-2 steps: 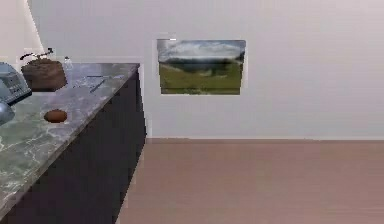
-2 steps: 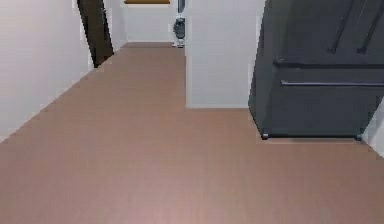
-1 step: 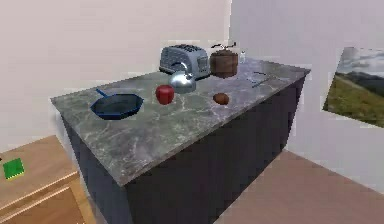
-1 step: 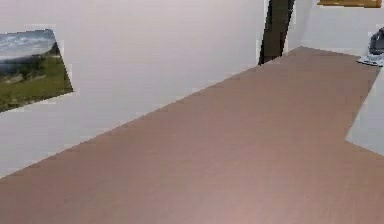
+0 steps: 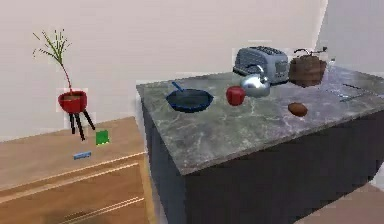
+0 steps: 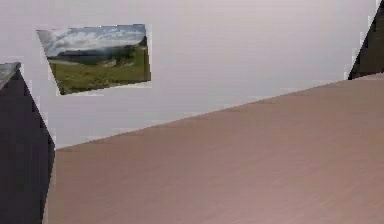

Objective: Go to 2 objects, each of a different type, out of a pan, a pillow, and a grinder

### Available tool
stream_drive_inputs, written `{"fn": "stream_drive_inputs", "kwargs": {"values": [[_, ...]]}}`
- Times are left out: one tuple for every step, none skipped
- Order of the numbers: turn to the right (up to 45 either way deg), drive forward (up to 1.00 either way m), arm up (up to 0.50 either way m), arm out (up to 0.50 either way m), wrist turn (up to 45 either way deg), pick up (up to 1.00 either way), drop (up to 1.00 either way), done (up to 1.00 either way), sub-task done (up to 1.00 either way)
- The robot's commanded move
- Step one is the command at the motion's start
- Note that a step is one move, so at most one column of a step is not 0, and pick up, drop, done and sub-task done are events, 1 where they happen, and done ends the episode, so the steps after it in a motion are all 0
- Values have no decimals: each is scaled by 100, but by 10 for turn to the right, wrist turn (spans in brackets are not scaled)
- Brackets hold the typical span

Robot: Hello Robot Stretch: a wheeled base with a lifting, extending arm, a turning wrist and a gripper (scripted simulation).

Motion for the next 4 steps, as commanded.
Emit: {"fn": "stream_drive_inputs", "kwargs": {"values": [[0, 0, 0, 0, 0, 0, 0, 0, 100], [450, 0, 0, 0, 0, 0, 0, 0, 0], [210, 0, 0, 0, 0, 0, 0, 0, 0], [0, 90, 0, 0, 0, 0, 0, 0, 0]]}}
